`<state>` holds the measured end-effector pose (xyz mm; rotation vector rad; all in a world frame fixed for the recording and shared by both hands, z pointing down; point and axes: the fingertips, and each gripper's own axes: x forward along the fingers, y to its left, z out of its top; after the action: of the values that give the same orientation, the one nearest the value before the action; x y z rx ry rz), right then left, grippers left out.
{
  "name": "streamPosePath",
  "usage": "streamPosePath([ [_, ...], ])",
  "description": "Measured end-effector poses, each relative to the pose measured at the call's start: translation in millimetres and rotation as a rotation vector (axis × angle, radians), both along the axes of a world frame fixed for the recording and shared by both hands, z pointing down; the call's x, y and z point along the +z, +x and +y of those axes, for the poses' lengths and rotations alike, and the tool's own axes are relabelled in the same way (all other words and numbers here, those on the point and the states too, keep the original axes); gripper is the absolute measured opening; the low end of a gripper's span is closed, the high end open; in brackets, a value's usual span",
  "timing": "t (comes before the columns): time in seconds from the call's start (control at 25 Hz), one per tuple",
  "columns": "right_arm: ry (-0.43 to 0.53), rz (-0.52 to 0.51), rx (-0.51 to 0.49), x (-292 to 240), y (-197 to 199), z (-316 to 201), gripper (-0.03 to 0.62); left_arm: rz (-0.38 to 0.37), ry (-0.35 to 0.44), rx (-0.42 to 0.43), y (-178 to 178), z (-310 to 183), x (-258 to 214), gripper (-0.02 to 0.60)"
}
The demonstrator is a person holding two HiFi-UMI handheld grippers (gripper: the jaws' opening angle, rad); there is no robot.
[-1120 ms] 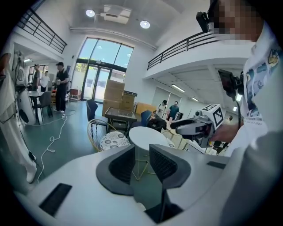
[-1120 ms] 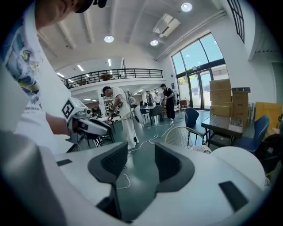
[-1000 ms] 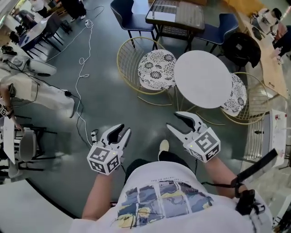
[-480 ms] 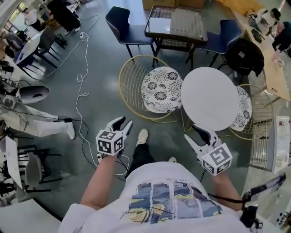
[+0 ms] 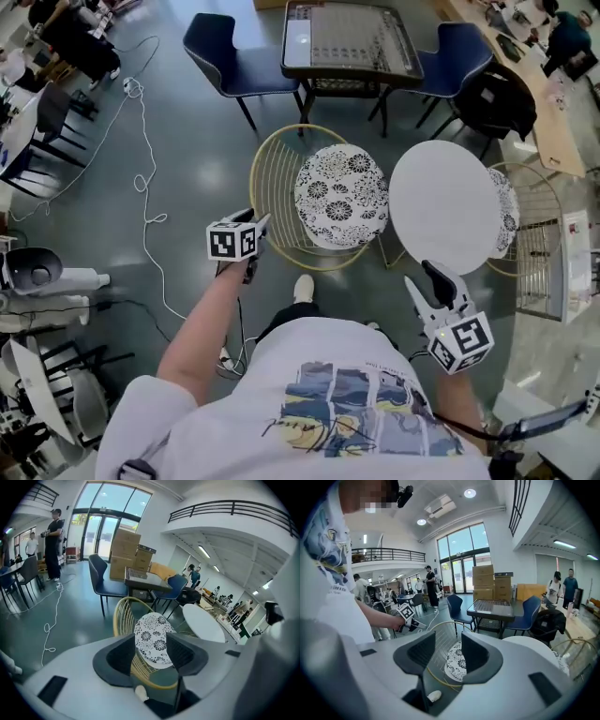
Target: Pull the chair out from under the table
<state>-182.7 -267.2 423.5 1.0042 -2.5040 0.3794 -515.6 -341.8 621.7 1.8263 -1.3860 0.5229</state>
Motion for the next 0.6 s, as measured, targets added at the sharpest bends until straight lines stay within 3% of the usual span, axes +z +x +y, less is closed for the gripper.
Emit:
streamPosePath([
  [0.12, -0.020, 0.020, 0.089, -4.8, -32.4, -17.6, 0.175, -0.023, -0.054, 0.007, -54.6, -48.3, 23.8, 0.201],
  [0.24, -0.033, 0.053, 0.161, 8.1, -33.4, -14.1, 0.175, -0.038, -0.110, -0.008, -80.8, -73.3, 69.8, 0.209],
  [0.6, -0.078, 0.126, 0.337, 34.2, 3.1, -34.8, 0.175, 0.005, -0.292, 0.012, -65.4, -134.8, 182.8, 0.218],
])
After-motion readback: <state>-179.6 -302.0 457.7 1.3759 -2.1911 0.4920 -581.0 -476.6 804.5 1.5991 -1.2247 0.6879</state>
